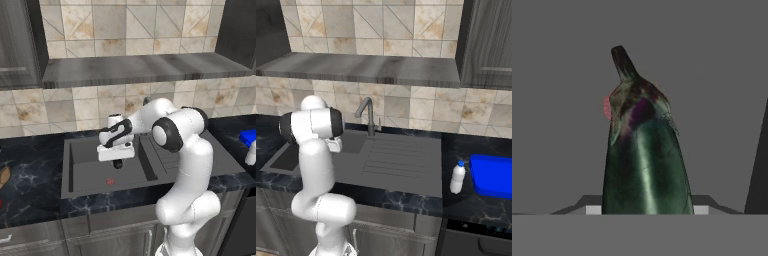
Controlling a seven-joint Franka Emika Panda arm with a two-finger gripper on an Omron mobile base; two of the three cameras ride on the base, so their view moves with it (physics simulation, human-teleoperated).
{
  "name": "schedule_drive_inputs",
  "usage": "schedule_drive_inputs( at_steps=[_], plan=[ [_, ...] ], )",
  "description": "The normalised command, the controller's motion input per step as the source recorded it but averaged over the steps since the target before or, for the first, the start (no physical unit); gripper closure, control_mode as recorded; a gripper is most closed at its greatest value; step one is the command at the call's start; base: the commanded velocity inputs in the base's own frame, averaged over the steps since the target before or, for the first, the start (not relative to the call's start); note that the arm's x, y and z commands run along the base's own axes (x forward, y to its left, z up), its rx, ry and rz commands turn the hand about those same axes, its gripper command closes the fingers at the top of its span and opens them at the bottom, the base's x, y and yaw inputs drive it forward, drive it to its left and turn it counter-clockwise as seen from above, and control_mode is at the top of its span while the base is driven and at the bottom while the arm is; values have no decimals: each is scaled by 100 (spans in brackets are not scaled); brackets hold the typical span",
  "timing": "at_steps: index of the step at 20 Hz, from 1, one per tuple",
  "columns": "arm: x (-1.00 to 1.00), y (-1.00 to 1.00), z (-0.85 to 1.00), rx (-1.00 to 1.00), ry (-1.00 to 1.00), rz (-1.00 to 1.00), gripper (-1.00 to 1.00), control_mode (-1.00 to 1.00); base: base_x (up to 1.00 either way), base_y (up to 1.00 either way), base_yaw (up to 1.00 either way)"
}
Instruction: Pick up all produce items and place them in the sink. Turn on the sink faucet to wash them. Then turn the sink off and put them in the tray.
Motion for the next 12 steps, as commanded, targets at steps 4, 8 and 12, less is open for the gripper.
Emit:
schedule_drive_inputs(
  at_steps=[4, 8, 12],
  plan=[
    [24, 0, -35, -7, 0, -10, 100, -100, 0, 0, 0],
    [25, 0, -35, -6, 0, -10, 100, -100, 0, 0, 0],
    [21, 0, -36, -5, 0, -9, 100, -100, 0, 0, 0]
  ],
)
